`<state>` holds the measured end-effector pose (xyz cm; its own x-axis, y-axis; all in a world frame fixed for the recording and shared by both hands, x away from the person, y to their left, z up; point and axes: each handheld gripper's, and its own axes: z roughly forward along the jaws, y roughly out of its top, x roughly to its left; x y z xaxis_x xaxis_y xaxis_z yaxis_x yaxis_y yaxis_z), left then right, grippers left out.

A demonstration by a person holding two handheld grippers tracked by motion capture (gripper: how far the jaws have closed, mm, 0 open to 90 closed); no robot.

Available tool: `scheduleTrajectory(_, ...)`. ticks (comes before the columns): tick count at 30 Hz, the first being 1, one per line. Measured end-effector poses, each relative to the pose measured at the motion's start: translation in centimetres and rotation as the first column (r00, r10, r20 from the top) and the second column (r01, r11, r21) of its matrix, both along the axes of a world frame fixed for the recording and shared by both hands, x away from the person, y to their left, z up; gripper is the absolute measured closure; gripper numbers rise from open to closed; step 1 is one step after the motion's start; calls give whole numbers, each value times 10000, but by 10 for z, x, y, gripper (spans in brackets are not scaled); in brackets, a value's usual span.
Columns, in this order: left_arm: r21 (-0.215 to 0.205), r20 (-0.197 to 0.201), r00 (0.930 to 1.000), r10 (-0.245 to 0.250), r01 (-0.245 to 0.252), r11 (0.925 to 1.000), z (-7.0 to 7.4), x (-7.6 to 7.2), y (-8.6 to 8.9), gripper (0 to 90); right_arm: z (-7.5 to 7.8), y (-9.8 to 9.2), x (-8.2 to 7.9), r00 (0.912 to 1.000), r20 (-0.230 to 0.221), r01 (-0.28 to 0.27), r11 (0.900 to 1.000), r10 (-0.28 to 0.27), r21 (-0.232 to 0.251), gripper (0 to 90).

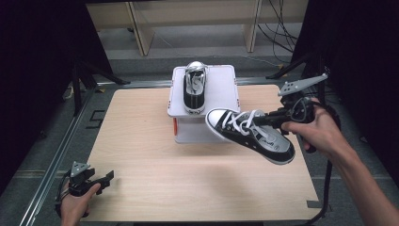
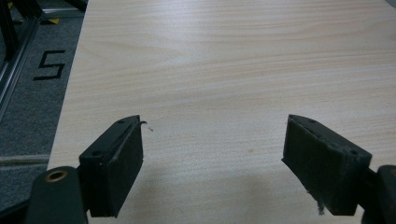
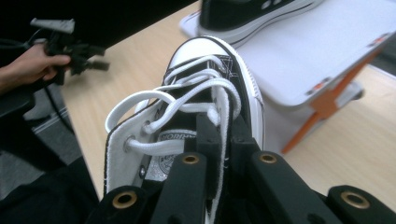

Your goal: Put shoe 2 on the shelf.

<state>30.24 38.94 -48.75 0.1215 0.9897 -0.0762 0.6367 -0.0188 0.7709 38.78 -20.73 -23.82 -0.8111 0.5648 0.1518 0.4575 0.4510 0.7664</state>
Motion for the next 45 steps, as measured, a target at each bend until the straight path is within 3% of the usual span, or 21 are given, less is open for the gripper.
scheduleTrajectory(5,13,-11,10000,8,-8,10000,0,0,0,195,9,-5,24,9963,-32,856,9961,-855,228,877)
scheduleTrajectory(11,2,-16,10000,-40,40,10000,0,0,0,195,11,-5,65,9818,-130,1900,9792,-1896,715,877)
scheduleTrajectory(15,-41,13,10000,-53,53,10000,1,0,-1,195,8,0,93,9633,-259,2684,9593,-2671,879,877)
scheduleTrajectory(17,-38,-6,10000,-68,68,10000,0,0,-1,196,6,6,103,9493,-439,3142,9444,-3113,968,877)
scheduleTrajectory(20,-19,-1,9999,-103,103,9999,0,1,-1,195,4,14,118,9331,-423,3596,9281,-3571,968,876)
scheduleTrajectory(22,-27,-13,9999,-114,114,9999,1,1,-1,195,1,21,127,9282,-405,3722,9219,-3700,1074,876)
scheduleTrajectory(23,-40,-14,9999,-112,112,9999,0,1,-1,195,1,25,130,9171,-616,3984,9101,-3938,1139,876)
scheduleTrajectory(24,-22,-16,9999,-131,131,9999,0,1,-1,195,-1,28,135,9163,-565,4004,9083,-3964,1209,876)
scheduleTrajectory(25,-25,-4,9999,-144,144,9999,0,1,-1,195,-2,32,138,9054,-720,4244,8964,-4184,1277,876)
scheduleTrajectory(27,-27,37,9999,-133,133,9999,1,1,-1,195,-5,38,146,8929,-863,4501,8812,-4419,1445,876)
scheduleTrajectory(29,-71,92,9998,-153,153,9999,1,1,-1,195,-7,44,153,8724,-881,4887,8610,-4807,1407,876)
scheduleTrajectory(31,-50,39,9999,-158,158,9999,1,1,-1,195,-9,52,159,8573,-869,5148,8469,-5074,1330,875)
scheduleTrajectory(32,-40,9,9998,-177,177,9998,1,1,-1,195,-10,55,161,8557,-808,5175,8466,-5112,1245,875)
scheduleTrajectory(33,-34,-16,9998,-196,196,9998,1,1,-1,195,-10,59,162,8461,-828,5329,8376,-5265,1198,874)
scheduleTrajectory(34,-39,-18,9998,-202,202,9998,1,1,-2,195,-12,61,165,8458,-779,5335,8370,-5278,1215,875)
scheduleTrajectory(37,-53,32,9997,-241,241,9997,1,1,-2,196,-13,69,169,8173,-1125,5759,8069,-5651,1314,874)
scheduleTrajectory(38,-43,19,9997,-255,255,9997,1,1,-1,196,-13,73,171,8117,-1030,5840,8014,-5749,1292,874)
scheduleTrajectory(42,-74,52,9997,-256,256,9996,1,1,-2,195,-16,81,174,8069,-1064,5907,7959,-5810,1332,873)
scheduleTrajectory(44,-90,68,9997,-256,256,9996,1,1,-2,195,-17,85,174,7919,-1094,6106,7824,-6008,1225,874)
scheduleTrajectory(45,-86,70,9996,-259,259,9996,1,1,-2,195,-18,85,175,7975,-854,6033,7885,-5972,1196,873)
